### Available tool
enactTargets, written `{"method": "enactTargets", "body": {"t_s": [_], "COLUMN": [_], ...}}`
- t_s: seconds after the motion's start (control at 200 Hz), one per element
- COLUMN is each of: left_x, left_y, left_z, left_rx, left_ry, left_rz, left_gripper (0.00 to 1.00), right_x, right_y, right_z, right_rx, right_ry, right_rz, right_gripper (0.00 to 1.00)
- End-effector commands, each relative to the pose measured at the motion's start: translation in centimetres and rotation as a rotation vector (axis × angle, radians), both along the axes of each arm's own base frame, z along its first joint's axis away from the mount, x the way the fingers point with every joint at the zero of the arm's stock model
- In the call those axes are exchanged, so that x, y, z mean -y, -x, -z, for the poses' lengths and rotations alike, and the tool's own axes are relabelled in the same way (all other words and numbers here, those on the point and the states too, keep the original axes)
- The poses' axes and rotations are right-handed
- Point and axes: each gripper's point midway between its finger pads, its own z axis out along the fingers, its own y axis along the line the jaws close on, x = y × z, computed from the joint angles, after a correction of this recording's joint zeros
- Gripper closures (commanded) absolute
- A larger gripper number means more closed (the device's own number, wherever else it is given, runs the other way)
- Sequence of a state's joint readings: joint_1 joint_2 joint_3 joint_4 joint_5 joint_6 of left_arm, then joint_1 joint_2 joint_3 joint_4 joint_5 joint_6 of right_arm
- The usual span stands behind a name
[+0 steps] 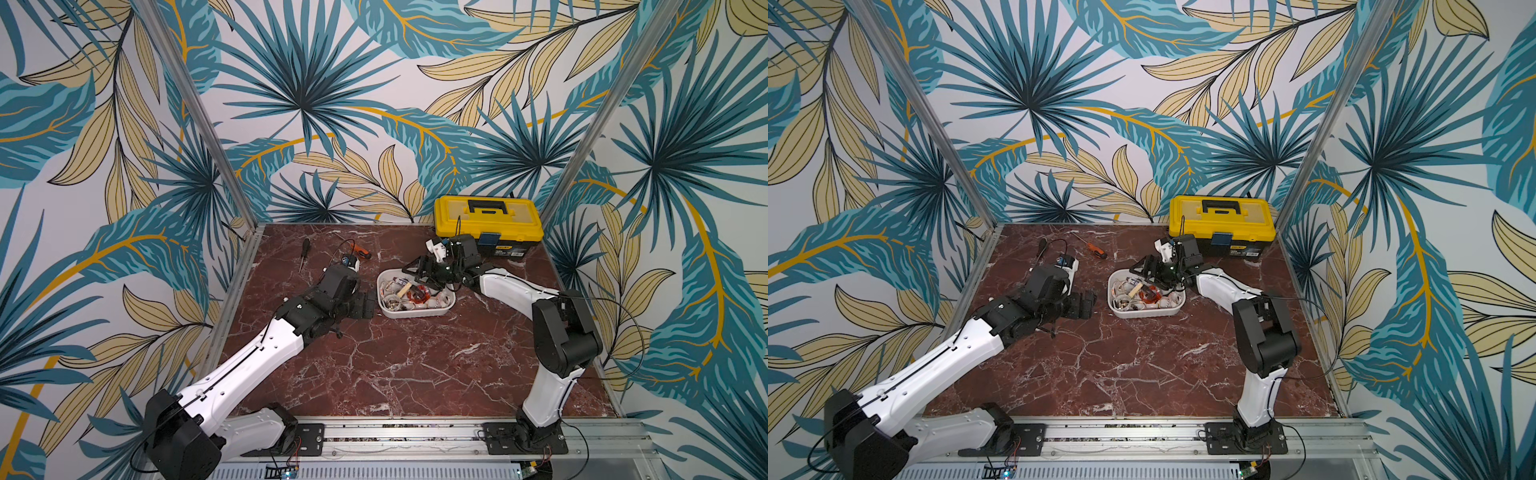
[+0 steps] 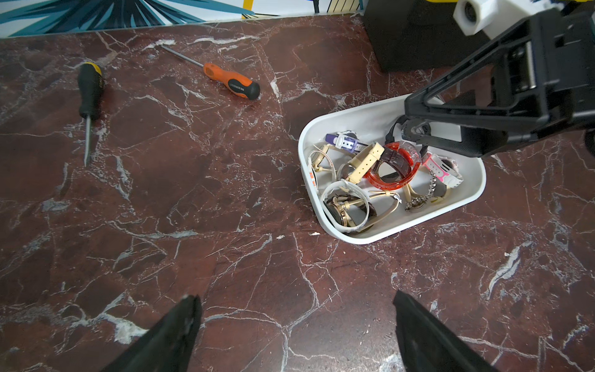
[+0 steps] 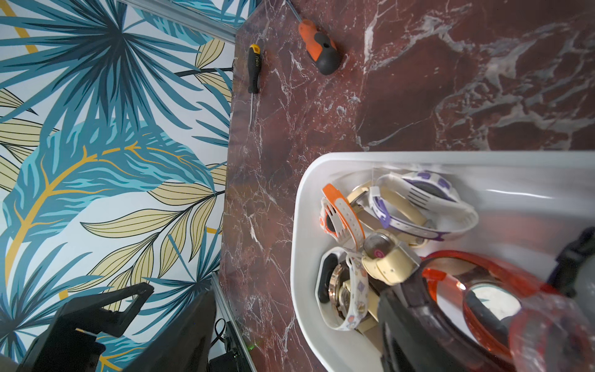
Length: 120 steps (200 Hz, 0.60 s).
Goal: Put the watch into the storage box
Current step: Adjust the watch in the storage box.
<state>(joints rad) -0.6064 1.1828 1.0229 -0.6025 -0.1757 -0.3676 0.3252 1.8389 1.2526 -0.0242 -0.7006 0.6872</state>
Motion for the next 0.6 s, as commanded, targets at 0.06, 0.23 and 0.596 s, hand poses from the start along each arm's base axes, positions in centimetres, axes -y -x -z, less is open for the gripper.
{"method": "enactTargets", "body": {"t_s": [0.06, 0.23, 0.596], "left_x": [-0.9, -2.8, -11.0], "left_y": [0.2, -1.4, -7.7], "left_z": [1.5, 3.4, 2.6], "left_rx": [-0.031, -0.098, 0.175], "left_ry": [-0.009, 0.075, 0.135], "left_rz": [-0.023, -0.107, -0.382], "left_gripper": [0.0, 0.0, 0.0], "right_x": [1.4, 7.1, 26.7], "right_y": [1.2, 1.7, 3.9], "right_z": [-1.7, -1.4, 0.3], "right_rx": [0.062, 0.133, 0.188], "right_ry": [0.049, 0.254, 0.838], "right_rz": [-0.001, 0.124, 0.713], "right_gripper": [0.02, 0.0, 0.0]}}
